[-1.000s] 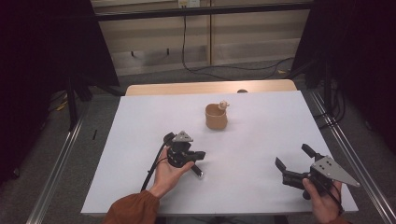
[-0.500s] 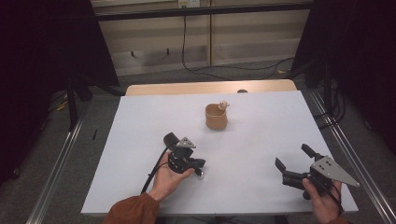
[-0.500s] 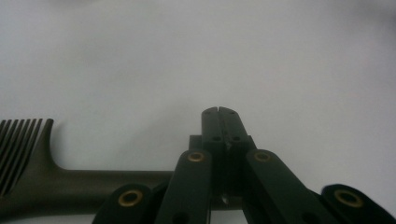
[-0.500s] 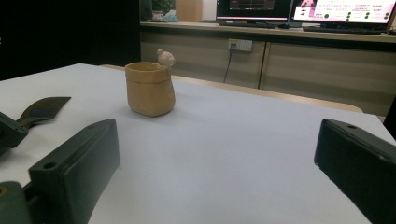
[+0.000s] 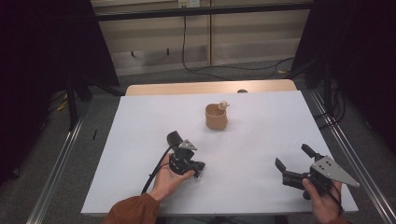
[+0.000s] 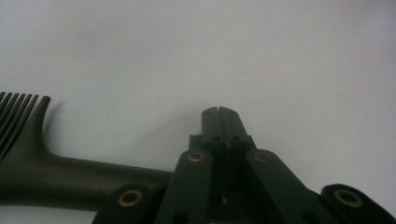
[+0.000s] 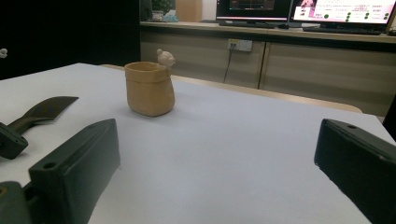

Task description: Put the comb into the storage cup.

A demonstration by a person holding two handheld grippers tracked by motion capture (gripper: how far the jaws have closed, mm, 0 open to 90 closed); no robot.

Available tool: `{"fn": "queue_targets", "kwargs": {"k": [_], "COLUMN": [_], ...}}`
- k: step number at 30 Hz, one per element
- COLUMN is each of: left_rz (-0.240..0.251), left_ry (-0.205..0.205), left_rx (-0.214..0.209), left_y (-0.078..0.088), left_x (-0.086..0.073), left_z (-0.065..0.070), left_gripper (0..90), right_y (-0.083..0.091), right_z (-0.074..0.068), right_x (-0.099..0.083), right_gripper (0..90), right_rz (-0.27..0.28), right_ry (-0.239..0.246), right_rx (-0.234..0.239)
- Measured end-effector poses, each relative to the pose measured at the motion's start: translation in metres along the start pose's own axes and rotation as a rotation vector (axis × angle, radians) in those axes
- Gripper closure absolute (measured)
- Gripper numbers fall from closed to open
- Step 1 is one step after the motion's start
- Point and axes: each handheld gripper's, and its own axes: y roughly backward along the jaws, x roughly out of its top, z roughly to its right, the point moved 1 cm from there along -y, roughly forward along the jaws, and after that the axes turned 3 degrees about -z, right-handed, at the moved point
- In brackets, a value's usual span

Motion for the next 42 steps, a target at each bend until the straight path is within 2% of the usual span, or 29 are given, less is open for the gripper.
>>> {"fn": "queue_targets", "kwargs": {"k": [22,37,42], "left_rz": [-0.011,-0.041,-0.045], "left_ry": [0.021,0.013,0.022], "left_rx": [-0.015,-0.027,-0.028], "left_y": [0.0032,0.0082,0.0096], "left_x": [-0.0032,-0.0058,-0.0069], "left_z": [-0.0024,-0.0050,-0.0051], "left_gripper": [90.0,90.0,90.0], "right_y": [0.0003,0.0009,0.0010], "right_z": [0.0000,-0.0001,0.0000], "right_x": [-0.0001,0.0000,0.0000], "right_gripper": [0.0,0.0,0.0], "right_rz": [-0.001,-0.003,-0.002], "right_ry": [0.002,0.000,0.001], "right_rx": [0.003,0.002,0.003]}}
